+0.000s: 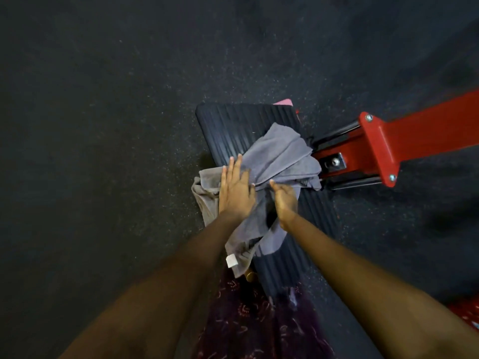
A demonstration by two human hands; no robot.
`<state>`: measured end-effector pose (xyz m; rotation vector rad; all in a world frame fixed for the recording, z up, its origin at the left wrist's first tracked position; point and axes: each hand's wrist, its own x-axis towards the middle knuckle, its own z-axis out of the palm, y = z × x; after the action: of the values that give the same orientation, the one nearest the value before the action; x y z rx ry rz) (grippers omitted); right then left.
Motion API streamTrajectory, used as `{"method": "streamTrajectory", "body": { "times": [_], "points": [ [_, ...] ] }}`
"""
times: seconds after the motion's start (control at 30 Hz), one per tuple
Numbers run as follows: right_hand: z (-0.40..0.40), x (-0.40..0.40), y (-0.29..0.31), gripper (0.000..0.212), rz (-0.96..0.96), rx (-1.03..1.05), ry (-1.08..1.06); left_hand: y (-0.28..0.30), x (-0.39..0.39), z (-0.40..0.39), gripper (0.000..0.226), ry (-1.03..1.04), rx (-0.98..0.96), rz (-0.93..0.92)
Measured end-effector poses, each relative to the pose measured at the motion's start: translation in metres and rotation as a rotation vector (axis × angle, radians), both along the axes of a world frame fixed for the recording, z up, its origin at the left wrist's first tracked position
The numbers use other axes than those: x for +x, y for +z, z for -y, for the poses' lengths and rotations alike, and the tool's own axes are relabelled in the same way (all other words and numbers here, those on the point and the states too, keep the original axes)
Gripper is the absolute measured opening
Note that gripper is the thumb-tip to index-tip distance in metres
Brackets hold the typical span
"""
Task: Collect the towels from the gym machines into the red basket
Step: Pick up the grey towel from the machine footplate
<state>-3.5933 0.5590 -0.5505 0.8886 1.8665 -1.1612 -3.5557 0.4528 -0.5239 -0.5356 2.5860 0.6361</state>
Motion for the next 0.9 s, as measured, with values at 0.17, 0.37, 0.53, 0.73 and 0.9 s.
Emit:
{"method": "streamTrajectory", "body": {
  "times": [0.17,0.37,0.53,0.73,0.9],
  "points": [
    [0.004,-0.009,-0.027,0.115,0.201,0.144,-0.125,-0.028,-0.013,0.003,0.074,-0.118,-0.098,0.242],
    [-0.054,0.046,-0.272,0.114,0.167,-0.048,-0.210,-0.036,0.004,-0.008,0.072,-0.135,-0.107,0.188],
    [0.018,-0.008,-0.022,0.091,0.046,-0.047,-0.375,-0.031,-0.006,-0.009,0.050,0.079,0.085,0.085],
    [0.018,-0.011,0.002,0.040,0.284,-0.266,-0.291,-0.005,-0.003,-0.012,0.036,0.776,0.464,0.057],
    [-0.006,-0.002,0.065,0.035,0.256,-0.438,-0.250,0.040,0.011,-0.014,0.053,0.945,0.664,0.166]
  ]
}}
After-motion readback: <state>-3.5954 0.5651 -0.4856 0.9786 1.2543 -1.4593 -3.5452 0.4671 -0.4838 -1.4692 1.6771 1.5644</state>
